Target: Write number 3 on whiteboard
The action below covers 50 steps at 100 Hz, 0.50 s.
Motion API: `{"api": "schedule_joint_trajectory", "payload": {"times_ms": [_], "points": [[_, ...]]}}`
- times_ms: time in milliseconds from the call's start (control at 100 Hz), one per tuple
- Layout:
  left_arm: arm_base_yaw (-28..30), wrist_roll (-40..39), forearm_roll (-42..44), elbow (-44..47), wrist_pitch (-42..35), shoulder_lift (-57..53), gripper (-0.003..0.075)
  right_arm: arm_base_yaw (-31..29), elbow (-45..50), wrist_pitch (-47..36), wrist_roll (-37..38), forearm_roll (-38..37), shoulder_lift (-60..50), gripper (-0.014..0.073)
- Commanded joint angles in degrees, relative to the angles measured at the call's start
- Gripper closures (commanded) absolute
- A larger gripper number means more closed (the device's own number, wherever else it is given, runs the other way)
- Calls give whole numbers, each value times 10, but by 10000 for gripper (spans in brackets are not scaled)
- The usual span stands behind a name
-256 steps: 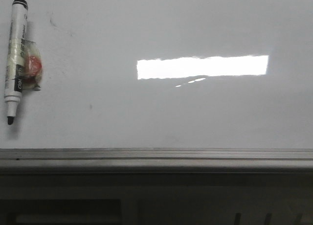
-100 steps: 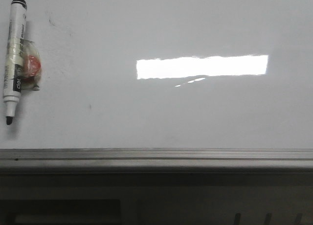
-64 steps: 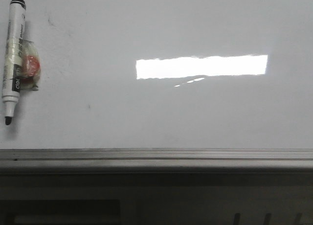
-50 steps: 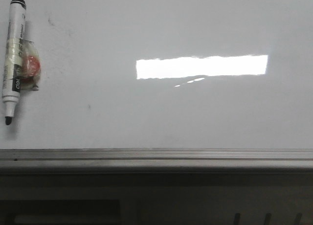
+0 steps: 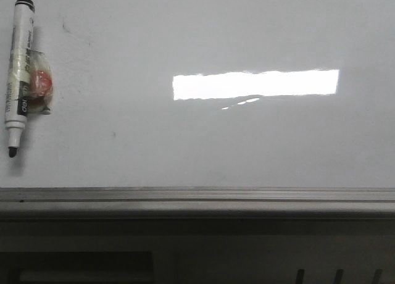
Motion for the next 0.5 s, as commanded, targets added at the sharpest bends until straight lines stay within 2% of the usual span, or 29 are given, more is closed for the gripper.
{"api": "schedule_joint_trajectory", "payload": {"times_ms": [0, 80, 220, 340, 490], "points": [[-61, 30, -44, -21, -47, 20, 237, -2, -20, -41, -1, 2, 12, 658], [-121, 30, -48, -21, -73, 39, 237, -2, -20, -41, -1, 2, 12, 658], [-192, 30, -76, -21, -133, 85, 237, -2, -20, -41, -1, 2, 12, 658], [-226, 30, -124, -21, -176, 133, 237, -2, -20, -41, -1, 2, 12, 658], [-234, 30, -216, -21, -215, 202, 237, -2, -20, -44, -1, 2, 12, 658]]}}
